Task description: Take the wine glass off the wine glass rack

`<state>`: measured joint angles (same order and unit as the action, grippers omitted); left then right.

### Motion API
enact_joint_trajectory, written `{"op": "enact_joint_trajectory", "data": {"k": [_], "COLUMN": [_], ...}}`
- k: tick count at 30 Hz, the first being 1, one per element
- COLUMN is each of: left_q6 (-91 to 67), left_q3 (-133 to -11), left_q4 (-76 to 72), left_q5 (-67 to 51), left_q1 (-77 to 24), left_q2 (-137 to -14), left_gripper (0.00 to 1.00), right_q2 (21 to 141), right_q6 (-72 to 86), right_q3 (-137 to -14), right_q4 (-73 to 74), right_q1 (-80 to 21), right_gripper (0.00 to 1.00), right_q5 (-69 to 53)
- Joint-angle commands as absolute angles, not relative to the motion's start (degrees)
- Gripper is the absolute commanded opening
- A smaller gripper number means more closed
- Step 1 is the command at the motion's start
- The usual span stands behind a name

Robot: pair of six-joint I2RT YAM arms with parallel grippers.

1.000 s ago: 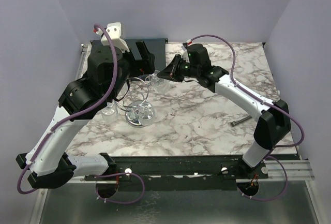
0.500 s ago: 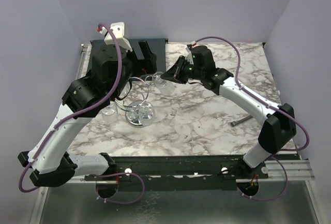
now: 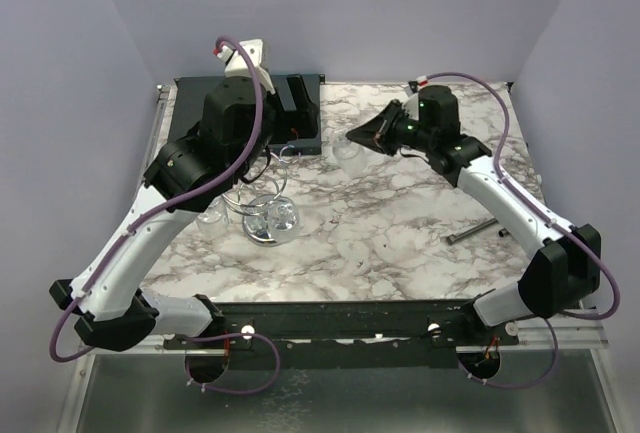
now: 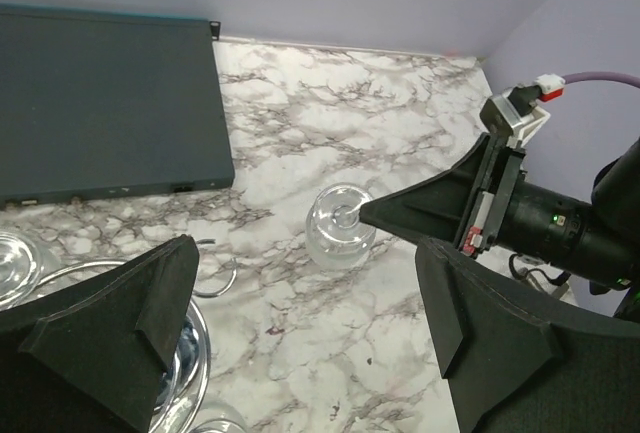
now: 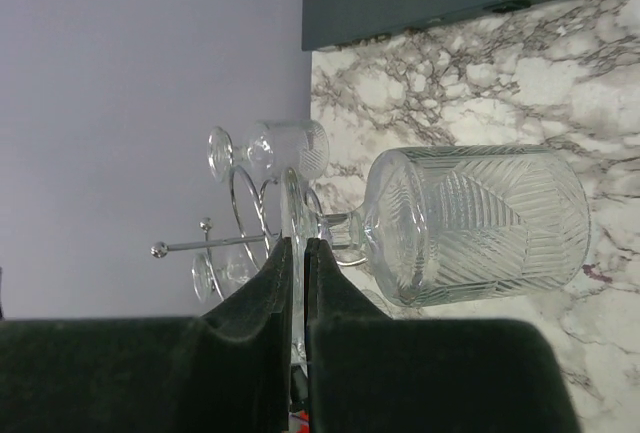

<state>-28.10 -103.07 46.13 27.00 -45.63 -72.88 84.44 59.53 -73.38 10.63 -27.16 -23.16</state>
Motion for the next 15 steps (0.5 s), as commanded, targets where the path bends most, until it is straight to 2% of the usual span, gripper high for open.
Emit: {"op": "enact_joint_trajectory", "data": {"k": [1,6,15], "left_q6": [-31.09,-35.49,-46.83], "left_q3": [-103.76,-103.72,-96.51], "left_q4": [42.12,36.25,17.29], "left_q5": [15.65,3.03,-9.83], "left_q1": [-41.52,-37.29,-34.82], "left_q2": [-75.14,-78.78,-82.06], "left_gripper": [0.99,0.99,0.97], "right_q2": [79.74,77.30,74.00], "right_q6": [63.01,68.00,83.67], "right_q3": [-71.63,-69.94,-65.53], "right_q4": [3.89,-1.35,-18.02], "right_q1": [-20.82,-12.38,-3.56], "right_gripper": [0.01,0.01,0.01], "right_q5": [-30.32,-37.73,-47.23]}}
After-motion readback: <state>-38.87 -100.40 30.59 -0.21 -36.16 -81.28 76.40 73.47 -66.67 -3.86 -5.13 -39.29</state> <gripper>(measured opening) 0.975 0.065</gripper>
